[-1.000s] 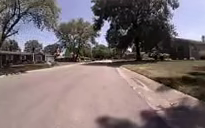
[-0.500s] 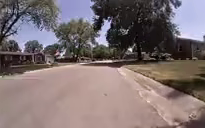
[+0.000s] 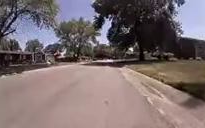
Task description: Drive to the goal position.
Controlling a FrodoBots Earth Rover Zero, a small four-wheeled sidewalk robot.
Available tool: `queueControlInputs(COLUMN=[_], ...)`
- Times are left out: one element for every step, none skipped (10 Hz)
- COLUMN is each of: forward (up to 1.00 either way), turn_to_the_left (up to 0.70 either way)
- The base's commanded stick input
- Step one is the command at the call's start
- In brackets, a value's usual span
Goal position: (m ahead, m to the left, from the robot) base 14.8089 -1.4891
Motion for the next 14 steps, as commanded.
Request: queueControlInputs(forward=[0.7, 0.7, 0.7, 0.7, 0.7, 0.7, 0.7, 0.7, 0.7, 0.7, 0.7, 0.7, 0.7, 0.7], turn_to_the_left=[-0.35, -0.3, -0.07, 0.0, 0.0, 0.0, 0.0, 0.0, 0.0, 0.0, 0.0, 0.0, 0.0, 0.0])
